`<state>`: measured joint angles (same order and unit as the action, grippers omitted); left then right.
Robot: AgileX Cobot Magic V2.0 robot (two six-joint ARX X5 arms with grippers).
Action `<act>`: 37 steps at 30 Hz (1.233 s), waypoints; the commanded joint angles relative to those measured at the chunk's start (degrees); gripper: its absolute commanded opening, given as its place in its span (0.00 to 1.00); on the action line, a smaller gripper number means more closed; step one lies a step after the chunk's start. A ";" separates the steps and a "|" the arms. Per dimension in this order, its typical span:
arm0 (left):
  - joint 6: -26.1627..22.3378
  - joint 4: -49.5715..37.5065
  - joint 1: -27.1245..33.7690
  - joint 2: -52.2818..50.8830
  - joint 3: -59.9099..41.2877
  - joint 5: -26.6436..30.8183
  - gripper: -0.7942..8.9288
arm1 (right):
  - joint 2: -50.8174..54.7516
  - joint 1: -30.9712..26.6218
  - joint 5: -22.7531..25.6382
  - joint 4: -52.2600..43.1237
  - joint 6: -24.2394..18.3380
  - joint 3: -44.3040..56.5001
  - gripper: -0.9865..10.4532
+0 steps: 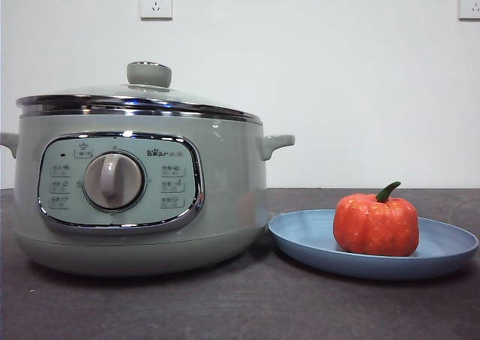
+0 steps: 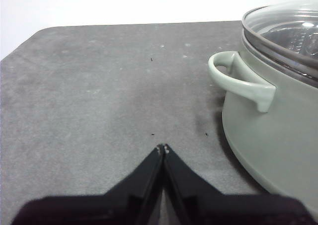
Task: Take the pumpkin out from the steamer,put the pumpkin in the blue plate,close the lid
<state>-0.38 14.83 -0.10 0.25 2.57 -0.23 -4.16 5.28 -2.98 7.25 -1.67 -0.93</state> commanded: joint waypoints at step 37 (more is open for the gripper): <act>0.37 0.26 0.17 -0.15 -0.81 -0.04 0.08 | 4.11 0.09 0.33 2.25 0.72 0.48 0.07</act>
<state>-0.38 14.85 -0.10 0.25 2.57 -0.21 -0.23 5.30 -2.79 9.78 -1.28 -1.04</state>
